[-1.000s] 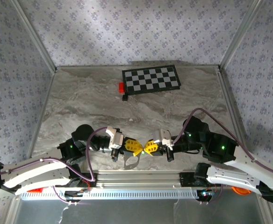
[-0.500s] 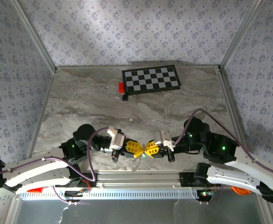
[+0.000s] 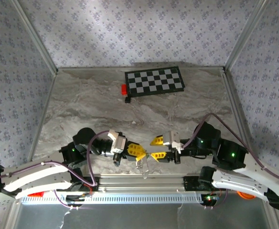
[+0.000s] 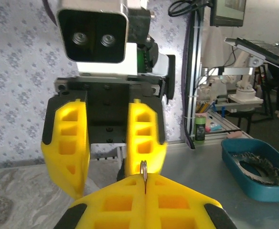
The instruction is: Put the keys on the keyring
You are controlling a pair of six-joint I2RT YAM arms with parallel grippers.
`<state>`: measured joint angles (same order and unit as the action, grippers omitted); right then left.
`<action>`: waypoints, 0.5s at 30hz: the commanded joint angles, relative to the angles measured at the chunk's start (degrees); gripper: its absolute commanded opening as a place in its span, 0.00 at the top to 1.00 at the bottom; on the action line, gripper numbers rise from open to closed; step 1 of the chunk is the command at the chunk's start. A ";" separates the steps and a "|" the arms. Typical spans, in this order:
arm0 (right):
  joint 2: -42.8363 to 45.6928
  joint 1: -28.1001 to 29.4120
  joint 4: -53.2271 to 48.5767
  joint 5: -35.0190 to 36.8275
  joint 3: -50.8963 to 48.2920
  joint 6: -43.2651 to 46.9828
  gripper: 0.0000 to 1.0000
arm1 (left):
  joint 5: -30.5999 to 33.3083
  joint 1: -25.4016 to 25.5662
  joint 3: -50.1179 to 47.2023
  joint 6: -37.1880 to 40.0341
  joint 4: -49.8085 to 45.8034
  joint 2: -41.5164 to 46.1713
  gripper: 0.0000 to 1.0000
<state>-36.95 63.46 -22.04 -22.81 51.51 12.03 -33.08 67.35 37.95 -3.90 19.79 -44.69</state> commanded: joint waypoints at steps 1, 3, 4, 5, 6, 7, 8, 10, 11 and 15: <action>2.29 -0.18 1.55 0.88 -0.60 -0.52 0.53 | 4.48 0.62 0.78 0.92 2.86 2.20 1.00; 2.97 -0.17 1.99 0.88 -0.77 -0.69 0.50 | 6.23 0.60 -0.15 0.65 4.22 2.83 1.00; 3.11 -0.22 2.13 1.07 -0.78 -0.70 0.49 | 6.73 0.59 -0.38 0.57 4.54 3.08 1.00; 3.11 -0.18 2.39 1.26 -0.64 -0.71 0.49 | 6.89 0.66 -0.45 0.49 4.73 3.28 1.00; 3.11 -0.18 2.77 1.27 -0.70 -0.71 0.49 | 6.97 0.60 -0.44 0.55 4.78 3.29 1.00; 2.95 -0.18 3.50 1.21 -0.70 -0.84 0.49 | 6.90 0.59 -0.45 0.53 4.90 3.21 1.00; 2.81 -0.09 4.35 0.91 -0.63 -1.02 0.49 | 6.81 0.61 -0.43 0.42 4.82 3.13 1.00; 2.49 -0.03 5.52 -0.06 -0.31 -1.12 0.50 | 6.61 0.60 -0.29 0.45 4.82 2.90 1.00; 2.34 0.00 6.15 -0.53 -0.27 -1.20 0.51 | 6.55 0.60 -0.25 0.37 4.88 2.77 1.00; 1.50 0.26 8.13 -1.86 -0.18 -1.75 0.57 | 6.36 0.62 -0.43 0.30 5.28 2.58 1.00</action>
<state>-35.11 63.42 -17.10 -23.22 51.13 11.31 -27.16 67.64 36.88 -3.95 21.02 -42.24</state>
